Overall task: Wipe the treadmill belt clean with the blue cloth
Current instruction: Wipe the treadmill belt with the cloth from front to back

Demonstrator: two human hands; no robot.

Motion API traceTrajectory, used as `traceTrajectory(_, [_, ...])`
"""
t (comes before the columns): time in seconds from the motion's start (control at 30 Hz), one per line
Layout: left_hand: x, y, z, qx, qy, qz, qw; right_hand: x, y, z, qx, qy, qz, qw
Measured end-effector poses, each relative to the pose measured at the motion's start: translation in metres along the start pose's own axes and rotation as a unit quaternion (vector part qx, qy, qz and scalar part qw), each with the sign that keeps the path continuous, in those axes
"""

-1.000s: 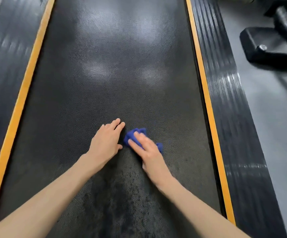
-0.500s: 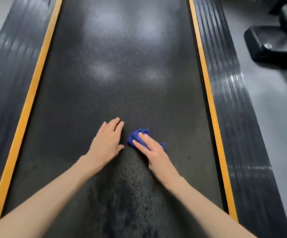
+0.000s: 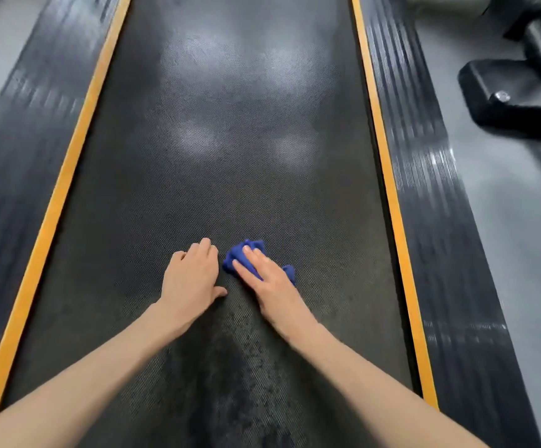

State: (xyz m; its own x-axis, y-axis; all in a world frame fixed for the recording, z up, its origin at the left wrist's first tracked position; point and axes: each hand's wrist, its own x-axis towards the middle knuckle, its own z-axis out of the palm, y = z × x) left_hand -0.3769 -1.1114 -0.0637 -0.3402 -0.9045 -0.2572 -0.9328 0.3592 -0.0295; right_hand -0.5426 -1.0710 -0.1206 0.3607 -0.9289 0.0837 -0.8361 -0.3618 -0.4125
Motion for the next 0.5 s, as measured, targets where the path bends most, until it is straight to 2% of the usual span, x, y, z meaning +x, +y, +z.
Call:
traceTrajectory(0.03, [-0.001,0.001,0.001,-0.002,0.002,-0.002,1.0,-0.007,0.014,-0.008,-0.023,-0.019,-0.032,0.999])
traceTrajectory(0.1, [-0.002,0.0,0.002,-0.01,0.004,0.001,1.0,-0.021,0.047,-0.029,-0.028,-0.002,0.002,1.0])
traceTrajectory(0.17, [-0.002,0.0,0.003,-0.018,0.013,0.004,1.0,-0.04,0.084,-0.051,-0.002,0.052,0.123,0.991])
traceTrajectory(0.27, [-0.004,0.0,0.004,-0.02,0.004,-0.005,1.0,-0.039,0.091,-0.058,-0.006,0.14,0.315,0.939])
traceTrajectory(0.33, [-0.003,0.003,0.005,-0.003,-0.004,-0.015,1.0,-0.022,0.059,-0.042,-0.013,0.181,0.361,0.915])
traceTrajectory(0.37, [-0.003,0.004,0.004,0.005,-0.009,-0.02,1.0,-0.015,0.039,-0.03,-0.02,0.171,0.327,0.929])
traceTrajectory(0.43, [-0.003,0.004,0.003,0.016,-0.016,-0.024,0.999,-0.022,-0.002,-0.01,0.038,0.083,0.182,0.979])
traceTrajectory(0.5, [-0.002,0.004,0.001,0.019,-0.018,-0.021,0.999,-0.042,-0.013,-0.013,0.0,-0.002,0.044,0.999])
